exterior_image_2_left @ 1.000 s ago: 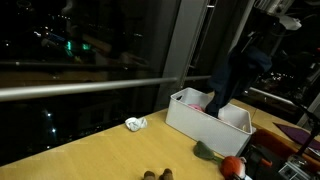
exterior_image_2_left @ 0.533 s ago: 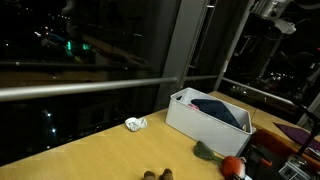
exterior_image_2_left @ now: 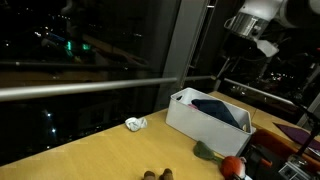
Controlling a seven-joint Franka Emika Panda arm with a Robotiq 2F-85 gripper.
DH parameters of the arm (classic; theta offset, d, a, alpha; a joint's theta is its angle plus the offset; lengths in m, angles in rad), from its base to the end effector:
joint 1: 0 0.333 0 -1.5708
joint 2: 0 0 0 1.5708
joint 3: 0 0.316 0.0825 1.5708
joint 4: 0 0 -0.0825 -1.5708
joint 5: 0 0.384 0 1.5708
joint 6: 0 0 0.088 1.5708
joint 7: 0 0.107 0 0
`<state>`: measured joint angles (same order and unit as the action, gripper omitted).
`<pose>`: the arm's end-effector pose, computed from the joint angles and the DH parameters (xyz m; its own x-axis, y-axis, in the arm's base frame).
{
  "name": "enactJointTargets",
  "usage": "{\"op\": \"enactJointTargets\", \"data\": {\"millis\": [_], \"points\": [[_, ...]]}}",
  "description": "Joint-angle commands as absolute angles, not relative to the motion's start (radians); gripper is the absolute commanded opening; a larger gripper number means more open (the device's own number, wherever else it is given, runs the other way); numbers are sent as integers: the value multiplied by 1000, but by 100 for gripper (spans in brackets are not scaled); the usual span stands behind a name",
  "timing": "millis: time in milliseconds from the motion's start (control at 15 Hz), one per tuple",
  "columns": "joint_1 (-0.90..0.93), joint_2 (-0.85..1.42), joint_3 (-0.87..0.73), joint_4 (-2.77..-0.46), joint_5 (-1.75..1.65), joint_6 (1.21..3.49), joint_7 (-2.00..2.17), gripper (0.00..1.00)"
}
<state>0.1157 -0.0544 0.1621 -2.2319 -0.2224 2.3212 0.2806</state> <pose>0.5110 0.1421 0.4086 0.9733 0.1483 0.1749 0.1232 -0.9814 0.1470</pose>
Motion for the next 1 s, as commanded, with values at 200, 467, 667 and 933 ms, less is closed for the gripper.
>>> {"op": "enactJointTargets", "data": {"millis": [200, 467, 667, 933], "points": [[208, 124, 198, -2229, -237, 2306, 464, 100], [259, 208, 188, -2229, -235, 2260, 536, 100], [289, 247, 181, -2230, -238, 2210, 576, 100], [298, 224, 166, -2297, -242, 2165, 620, 100]]}}
